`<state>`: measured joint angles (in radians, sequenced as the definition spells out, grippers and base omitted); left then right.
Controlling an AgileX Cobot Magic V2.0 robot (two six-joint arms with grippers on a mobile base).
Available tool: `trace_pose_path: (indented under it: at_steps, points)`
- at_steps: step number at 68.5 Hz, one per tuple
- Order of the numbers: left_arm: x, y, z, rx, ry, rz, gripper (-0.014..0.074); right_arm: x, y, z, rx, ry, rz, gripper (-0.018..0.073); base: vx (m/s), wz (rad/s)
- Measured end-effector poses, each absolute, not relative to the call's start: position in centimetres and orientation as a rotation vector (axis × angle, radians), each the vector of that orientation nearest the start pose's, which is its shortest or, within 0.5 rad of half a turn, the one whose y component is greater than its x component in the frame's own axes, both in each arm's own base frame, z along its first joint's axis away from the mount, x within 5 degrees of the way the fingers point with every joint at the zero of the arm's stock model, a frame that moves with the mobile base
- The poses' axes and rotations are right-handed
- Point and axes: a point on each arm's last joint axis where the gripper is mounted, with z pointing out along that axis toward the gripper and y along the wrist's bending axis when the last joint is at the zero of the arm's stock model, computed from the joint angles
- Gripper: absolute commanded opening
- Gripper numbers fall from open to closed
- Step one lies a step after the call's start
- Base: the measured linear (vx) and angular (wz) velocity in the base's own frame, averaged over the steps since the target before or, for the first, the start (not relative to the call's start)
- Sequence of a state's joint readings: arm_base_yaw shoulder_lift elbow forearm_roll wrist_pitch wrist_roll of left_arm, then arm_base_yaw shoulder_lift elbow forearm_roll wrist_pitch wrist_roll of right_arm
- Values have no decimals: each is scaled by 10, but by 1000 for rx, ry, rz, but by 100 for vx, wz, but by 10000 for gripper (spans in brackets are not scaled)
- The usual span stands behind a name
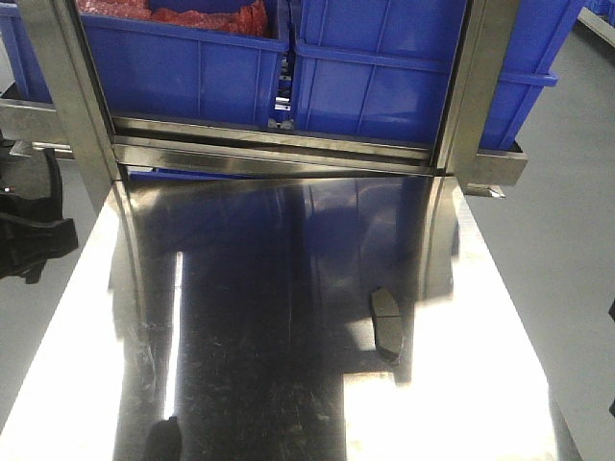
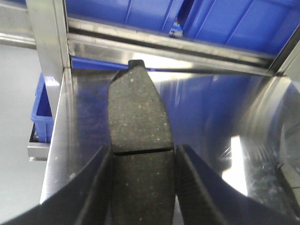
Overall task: Move and align brake pads A on conveyor
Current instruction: 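Lift the brake pad with the left gripper and pull it back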
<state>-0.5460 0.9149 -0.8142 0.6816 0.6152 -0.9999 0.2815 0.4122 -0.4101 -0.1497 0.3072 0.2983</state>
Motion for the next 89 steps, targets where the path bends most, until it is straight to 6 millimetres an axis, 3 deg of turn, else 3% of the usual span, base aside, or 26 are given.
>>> trace_pose_path:
  at_steps: [89]
  points:
    - [171, -65, 349, -95, 2047, -209, 129, 91, 22, 295, -81, 1796, 273, 6, 0, 0]
